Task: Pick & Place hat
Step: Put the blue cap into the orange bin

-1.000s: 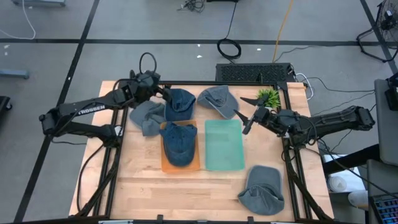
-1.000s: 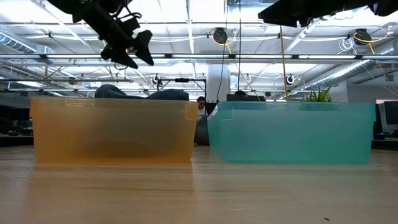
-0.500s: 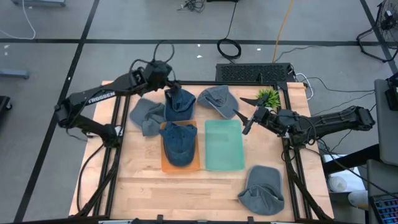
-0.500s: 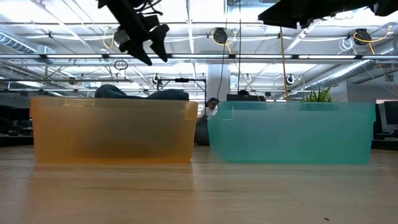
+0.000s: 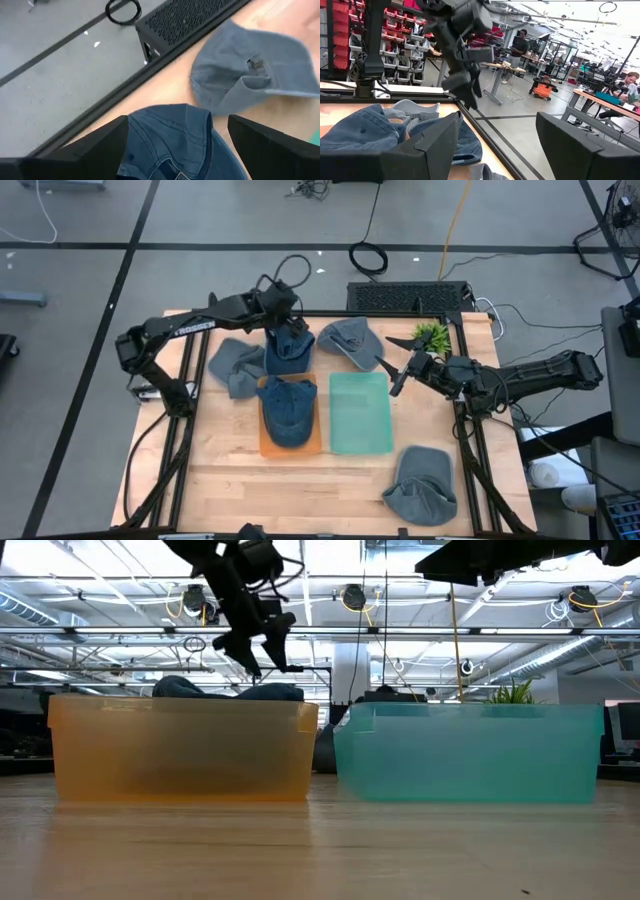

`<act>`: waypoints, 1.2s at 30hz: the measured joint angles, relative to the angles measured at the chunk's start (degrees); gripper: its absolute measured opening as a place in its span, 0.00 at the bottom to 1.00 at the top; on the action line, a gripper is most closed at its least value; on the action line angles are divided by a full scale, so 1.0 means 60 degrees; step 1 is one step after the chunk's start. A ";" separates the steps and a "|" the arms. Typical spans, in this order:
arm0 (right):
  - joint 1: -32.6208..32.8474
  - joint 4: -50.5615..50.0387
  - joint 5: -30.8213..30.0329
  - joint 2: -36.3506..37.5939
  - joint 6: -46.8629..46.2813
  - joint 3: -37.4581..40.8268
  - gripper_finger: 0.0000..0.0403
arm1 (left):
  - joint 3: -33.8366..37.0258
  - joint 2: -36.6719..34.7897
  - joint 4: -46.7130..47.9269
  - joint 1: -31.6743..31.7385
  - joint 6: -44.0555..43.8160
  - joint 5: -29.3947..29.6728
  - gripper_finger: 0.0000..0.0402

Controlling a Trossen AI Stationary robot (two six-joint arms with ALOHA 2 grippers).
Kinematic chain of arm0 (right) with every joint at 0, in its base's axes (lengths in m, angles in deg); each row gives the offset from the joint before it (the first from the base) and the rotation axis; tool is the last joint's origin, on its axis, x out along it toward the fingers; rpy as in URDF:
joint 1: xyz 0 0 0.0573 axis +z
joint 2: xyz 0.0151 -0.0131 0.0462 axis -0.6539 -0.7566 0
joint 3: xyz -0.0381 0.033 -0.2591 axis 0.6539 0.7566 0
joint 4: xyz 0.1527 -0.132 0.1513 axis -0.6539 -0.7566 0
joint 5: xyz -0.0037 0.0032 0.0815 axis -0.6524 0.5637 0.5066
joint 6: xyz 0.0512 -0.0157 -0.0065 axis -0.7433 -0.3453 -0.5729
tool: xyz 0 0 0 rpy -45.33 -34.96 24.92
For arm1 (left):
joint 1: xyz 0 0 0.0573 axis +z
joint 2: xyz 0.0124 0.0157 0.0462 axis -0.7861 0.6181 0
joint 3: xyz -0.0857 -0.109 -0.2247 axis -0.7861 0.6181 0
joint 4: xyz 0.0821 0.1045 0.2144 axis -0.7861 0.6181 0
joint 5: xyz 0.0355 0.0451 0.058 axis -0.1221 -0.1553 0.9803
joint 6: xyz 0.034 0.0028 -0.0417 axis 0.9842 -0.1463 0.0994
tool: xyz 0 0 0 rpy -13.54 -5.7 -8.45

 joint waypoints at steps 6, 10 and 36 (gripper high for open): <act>0.0000 0.0000 0.0000 0.0000 0.0000 0.0000 0.63 | 0.0000 0.0682 -0.0281 0.0004 -0.0051 -0.0001 0.87; 0.0000 -0.0013 0.0000 0.0000 -0.0004 0.0000 0.63 | 0.0000 0.1165 -0.0471 -0.0006 0.0201 -0.0007 0.87; 0.0004 -0.0218 0.0000 -0.0007 -0.0259 0.0000 0.63 | 0.0004 0.3271 -0.1448 -0.0630 0.0528 -0.0752 0.87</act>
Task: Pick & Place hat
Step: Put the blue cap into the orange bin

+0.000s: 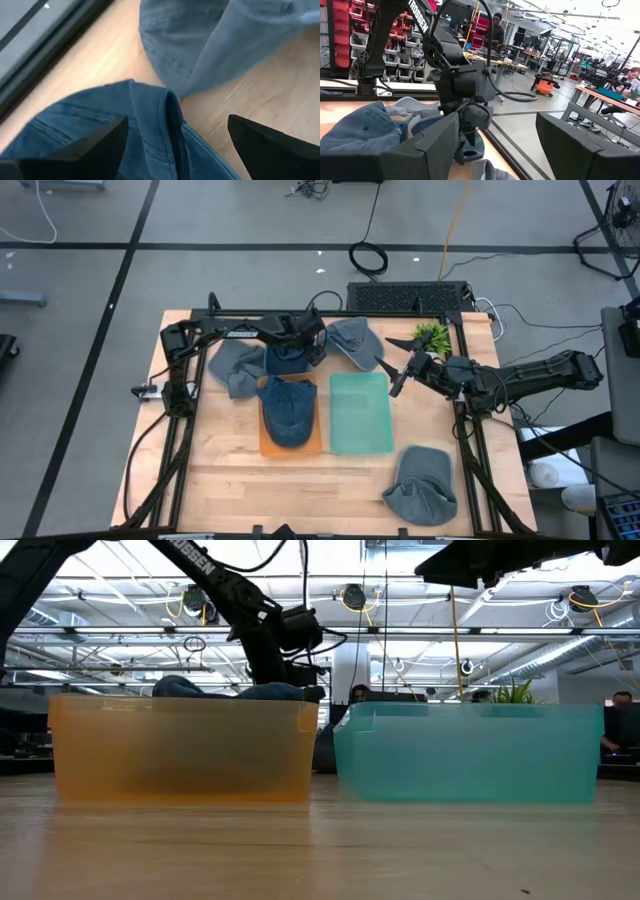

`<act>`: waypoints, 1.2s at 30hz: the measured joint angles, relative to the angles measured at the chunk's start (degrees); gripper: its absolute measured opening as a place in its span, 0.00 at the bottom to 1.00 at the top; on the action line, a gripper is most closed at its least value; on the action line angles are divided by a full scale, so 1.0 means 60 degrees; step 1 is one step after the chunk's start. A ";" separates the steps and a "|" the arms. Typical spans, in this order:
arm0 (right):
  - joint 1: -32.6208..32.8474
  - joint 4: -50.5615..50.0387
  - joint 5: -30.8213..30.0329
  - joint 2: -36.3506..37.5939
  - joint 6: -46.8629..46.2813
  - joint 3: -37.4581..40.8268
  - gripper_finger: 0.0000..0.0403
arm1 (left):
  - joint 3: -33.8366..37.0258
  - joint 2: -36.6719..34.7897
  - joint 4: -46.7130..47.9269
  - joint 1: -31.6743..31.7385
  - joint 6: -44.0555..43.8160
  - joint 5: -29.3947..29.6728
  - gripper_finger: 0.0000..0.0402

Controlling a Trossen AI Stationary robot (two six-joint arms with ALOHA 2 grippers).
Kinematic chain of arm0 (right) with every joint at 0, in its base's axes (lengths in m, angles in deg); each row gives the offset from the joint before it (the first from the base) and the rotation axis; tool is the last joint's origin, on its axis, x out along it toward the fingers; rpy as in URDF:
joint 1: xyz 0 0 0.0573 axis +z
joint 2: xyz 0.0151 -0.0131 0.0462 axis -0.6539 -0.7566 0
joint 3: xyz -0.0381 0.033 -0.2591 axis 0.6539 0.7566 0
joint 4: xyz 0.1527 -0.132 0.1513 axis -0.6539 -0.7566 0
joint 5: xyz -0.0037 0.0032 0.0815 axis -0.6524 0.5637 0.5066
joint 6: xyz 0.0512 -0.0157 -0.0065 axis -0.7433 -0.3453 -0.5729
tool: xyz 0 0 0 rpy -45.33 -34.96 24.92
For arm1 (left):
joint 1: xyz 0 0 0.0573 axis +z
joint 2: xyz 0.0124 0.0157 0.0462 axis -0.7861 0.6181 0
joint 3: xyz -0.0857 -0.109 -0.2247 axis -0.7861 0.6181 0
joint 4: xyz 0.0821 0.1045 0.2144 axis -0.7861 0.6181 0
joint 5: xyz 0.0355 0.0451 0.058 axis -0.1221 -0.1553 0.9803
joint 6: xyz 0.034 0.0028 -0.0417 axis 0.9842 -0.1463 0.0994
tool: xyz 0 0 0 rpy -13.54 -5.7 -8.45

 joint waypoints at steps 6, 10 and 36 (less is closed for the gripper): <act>0.0000 -0.0014 0.0000 0.0000 0.0000 0.0000 0.63 | 0.0000 0.0408 -0.0112 0.0008 -0.0026 0.0119 0.87; 0.0004 -0.0119 0.0000 0.0000 0.0004 0.0000 0.63 | 0.0000 0.0453 0.0026 0.0029 -0.0033 0.0377 0.87; 0.0000 -0.0248 -0.0003 0.0000 0.0174 0.0000 0.63 | 0.0000 0.0418 -0.0378 0.0028 -0.0205 -0.0220 0.04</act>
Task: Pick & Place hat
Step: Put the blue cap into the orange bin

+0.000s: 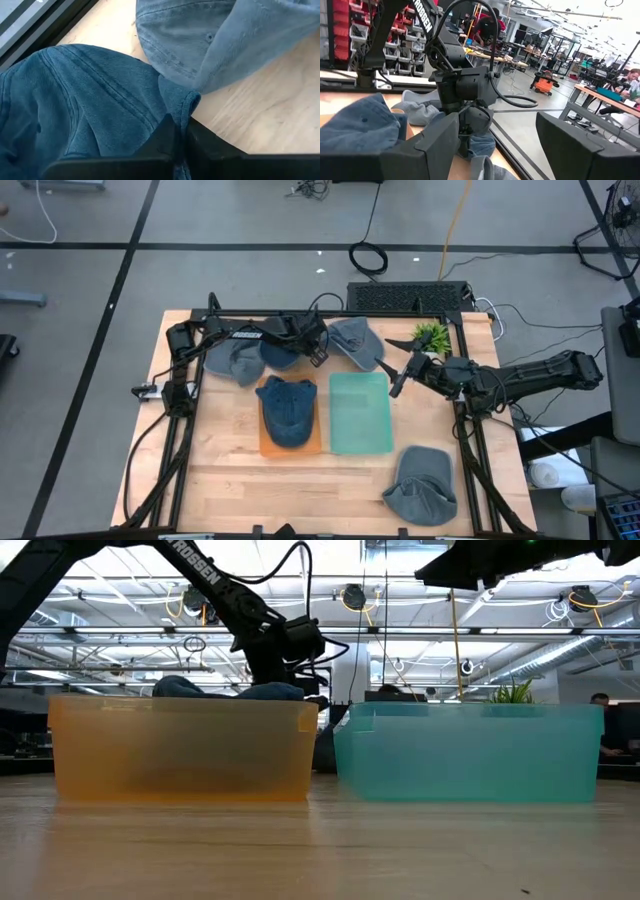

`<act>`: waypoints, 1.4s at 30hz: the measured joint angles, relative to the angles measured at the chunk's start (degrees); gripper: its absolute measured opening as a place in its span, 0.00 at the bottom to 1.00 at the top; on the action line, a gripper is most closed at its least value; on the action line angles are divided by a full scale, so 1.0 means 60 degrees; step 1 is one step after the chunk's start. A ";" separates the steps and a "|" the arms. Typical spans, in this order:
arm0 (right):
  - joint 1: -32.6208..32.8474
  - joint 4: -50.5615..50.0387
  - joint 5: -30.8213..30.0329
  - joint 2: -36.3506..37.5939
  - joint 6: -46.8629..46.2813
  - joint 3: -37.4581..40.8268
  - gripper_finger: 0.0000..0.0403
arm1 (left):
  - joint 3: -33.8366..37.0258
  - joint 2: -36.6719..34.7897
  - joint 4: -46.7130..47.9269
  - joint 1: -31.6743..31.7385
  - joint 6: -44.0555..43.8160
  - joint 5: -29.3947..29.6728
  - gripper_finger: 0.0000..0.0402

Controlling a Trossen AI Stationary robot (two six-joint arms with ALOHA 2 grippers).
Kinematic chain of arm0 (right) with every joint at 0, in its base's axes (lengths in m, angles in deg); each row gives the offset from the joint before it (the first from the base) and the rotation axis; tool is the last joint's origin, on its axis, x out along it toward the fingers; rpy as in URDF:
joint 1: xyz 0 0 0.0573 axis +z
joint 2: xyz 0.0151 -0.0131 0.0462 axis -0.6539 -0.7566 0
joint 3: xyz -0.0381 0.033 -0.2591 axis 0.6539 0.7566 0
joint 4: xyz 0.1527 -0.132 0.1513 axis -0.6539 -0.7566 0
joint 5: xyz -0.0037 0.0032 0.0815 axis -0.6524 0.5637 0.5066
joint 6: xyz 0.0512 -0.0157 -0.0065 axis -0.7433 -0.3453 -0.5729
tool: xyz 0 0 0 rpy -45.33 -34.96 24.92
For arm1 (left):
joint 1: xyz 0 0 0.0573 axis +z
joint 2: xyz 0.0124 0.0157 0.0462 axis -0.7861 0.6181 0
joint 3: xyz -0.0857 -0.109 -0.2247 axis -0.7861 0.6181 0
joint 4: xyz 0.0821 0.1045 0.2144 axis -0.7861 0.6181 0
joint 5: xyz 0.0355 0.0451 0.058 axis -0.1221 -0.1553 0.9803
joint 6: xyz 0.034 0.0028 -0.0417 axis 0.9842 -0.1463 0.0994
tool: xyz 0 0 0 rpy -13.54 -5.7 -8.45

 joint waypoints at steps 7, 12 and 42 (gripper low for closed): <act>0.0000 -0.0015 -0.0001 0.0001 0.0363 0.0000 0.63 | 0.0007 -0.0166 0.0077 -0.0164 -0.0268 0.0067 0.04; 0.0000 -0.0048 -0.0001 0.0000 0.0358 0.0000 0.63 | 0.0011 -0.0459 0.0045 -0.0346 -0.0368 0.0127 0.04; -0.0062 0.0167 -0.0026 0.0007 0.1134 0.0011 0.63 | -0.0011 -0.5398 -0.0118 -0.2952 0.1447 0.0002 0.04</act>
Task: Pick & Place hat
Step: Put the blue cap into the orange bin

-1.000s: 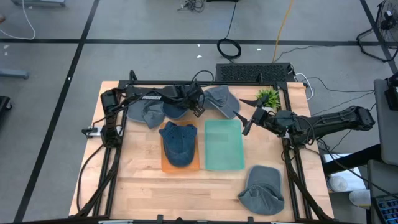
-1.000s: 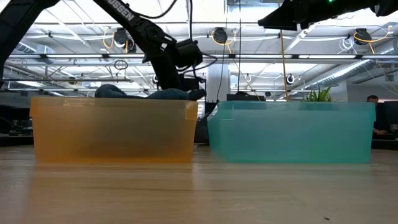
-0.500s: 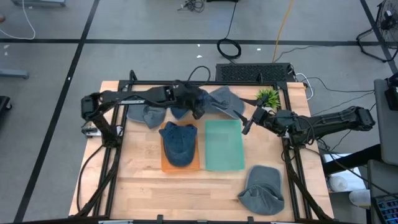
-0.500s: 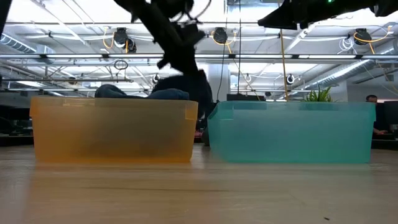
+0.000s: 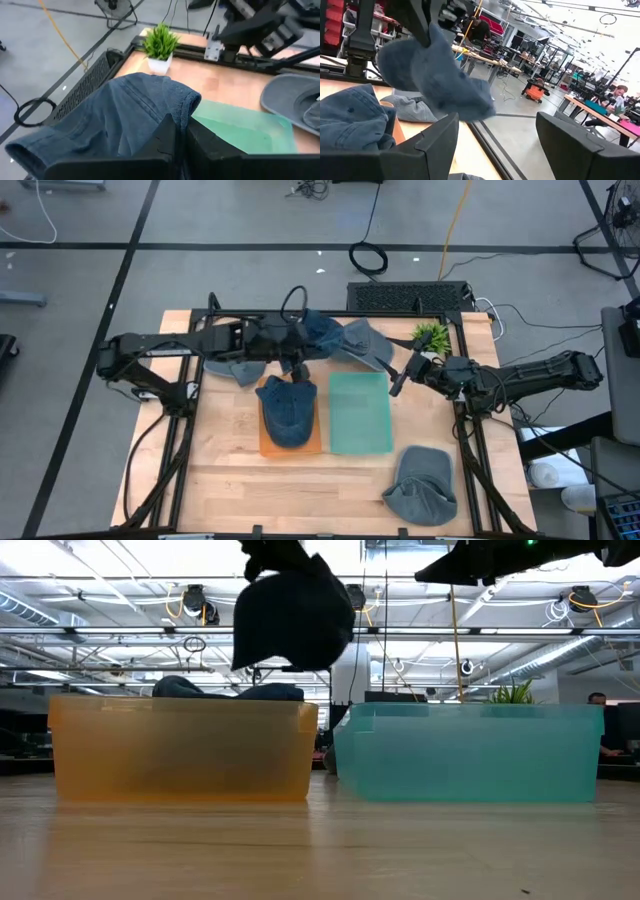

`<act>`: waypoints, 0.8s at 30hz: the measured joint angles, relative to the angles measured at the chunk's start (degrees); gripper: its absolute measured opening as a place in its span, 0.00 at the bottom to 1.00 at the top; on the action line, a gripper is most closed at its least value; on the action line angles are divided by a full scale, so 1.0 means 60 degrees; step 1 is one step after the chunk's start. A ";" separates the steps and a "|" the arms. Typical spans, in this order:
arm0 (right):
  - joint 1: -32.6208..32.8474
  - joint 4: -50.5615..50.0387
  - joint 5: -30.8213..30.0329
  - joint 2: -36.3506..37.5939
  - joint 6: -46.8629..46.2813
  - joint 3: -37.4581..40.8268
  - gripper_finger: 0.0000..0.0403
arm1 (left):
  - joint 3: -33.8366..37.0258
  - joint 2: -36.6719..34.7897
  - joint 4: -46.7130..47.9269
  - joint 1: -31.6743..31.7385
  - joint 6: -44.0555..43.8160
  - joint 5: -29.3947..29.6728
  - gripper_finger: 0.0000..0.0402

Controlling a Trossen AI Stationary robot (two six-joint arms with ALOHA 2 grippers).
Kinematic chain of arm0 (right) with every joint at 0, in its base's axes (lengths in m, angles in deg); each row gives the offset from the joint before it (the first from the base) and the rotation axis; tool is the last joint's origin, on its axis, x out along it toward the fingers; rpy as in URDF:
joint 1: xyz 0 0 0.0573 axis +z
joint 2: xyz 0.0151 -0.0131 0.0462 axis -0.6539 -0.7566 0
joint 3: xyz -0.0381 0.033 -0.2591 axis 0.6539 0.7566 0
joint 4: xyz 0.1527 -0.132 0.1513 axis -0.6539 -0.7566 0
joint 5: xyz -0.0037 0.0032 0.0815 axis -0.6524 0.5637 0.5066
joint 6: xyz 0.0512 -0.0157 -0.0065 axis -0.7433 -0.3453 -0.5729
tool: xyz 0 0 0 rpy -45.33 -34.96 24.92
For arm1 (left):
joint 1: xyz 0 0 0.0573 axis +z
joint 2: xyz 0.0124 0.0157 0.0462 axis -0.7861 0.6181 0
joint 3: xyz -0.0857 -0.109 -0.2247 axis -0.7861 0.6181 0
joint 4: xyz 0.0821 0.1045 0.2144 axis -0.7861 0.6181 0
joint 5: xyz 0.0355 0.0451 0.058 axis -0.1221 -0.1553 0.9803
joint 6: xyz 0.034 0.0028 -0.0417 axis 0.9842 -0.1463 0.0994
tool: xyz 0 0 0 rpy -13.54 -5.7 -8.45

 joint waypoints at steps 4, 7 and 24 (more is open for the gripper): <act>0.0000 -0.0006 0.0011 0.0000 -0.0226 0.0000 0.63 | 0.0000 -0.0309 0.0112 -0.0060 0.0173 0.0007 0.04; 0.0000 -0.0004 0.0014 0.0000 -0.0773 0.0000 0.63 | 0.0000 -0.0513 0.0104 -0.0060 0.0289 -0.0033 0.04; 0.0004 0.0012 0.0100 -0.0003 -0.0843 0.0034 0.63 | 0.0015 -0.1194 0.0785 -0.0561 0.2318 -0.1470 0.04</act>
